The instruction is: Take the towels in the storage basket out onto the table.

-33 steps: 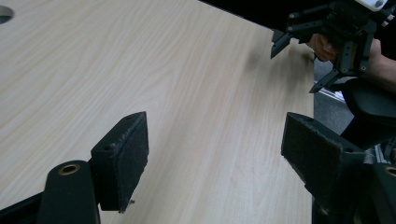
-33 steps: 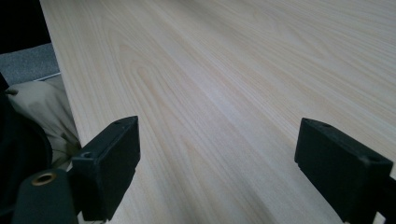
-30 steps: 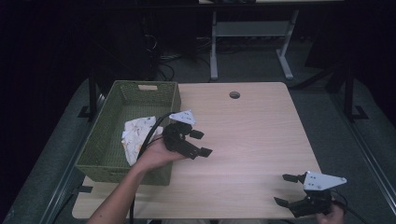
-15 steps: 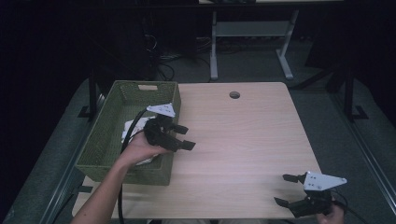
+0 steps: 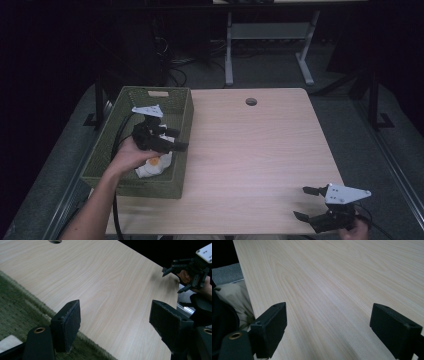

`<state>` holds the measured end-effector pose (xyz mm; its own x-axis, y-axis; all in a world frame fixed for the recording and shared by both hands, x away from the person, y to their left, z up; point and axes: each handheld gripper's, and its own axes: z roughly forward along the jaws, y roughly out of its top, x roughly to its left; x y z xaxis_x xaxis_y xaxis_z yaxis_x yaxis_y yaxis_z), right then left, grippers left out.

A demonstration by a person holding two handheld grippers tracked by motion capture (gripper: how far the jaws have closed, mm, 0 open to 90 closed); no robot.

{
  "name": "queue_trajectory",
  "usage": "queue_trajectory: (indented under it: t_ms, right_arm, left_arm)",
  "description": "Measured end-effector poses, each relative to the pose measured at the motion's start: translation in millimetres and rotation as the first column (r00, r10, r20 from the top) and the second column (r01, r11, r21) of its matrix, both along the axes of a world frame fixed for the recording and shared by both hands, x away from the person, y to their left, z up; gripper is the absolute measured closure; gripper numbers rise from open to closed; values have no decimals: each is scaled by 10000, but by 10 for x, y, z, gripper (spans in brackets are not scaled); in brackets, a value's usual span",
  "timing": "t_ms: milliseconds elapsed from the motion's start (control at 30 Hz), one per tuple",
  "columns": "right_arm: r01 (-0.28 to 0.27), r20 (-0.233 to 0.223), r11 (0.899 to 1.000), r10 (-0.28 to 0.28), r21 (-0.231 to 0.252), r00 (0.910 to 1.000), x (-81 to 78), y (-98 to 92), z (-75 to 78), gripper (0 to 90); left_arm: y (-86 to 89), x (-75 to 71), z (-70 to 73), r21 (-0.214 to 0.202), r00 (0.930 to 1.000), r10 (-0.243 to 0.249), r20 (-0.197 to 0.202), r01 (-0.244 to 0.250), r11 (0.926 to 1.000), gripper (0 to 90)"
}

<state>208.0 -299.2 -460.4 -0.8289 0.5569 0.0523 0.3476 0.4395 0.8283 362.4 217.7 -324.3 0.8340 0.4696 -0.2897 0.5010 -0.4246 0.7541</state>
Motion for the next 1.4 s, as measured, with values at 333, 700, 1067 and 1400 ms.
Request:
queue_trajectory:
  t_ms: [333, 700, 1067, 1400]
  right_arm:
    - [0, 34, 10000, 0, 13, 10000, 0, -2, 1, 138]
    - [37, 66, 10000, -36, -1, 10000, 4, 2, 0, 138]
    - [62, 35, 10000, -62, 1, 10000, 6, -1, -2, 138]
    - [95, -2, 9999, -95, 32, 10000, 18, -10, -10, 139]
  left_arm:
    - [252, 47, -58, 592, 9974, 721, -22, -718, 9957, 252]
    - [658, 101, -221, 1195, 9794, 1988, -357, -1933, 9738, 267]
    - [758, 207, -442, 2834, 9644, 2597, -505, -2355, 9296, 267]
    - [730, 321, -583, 4222, 9508, 3056, -506, -2569, 8693, 279]
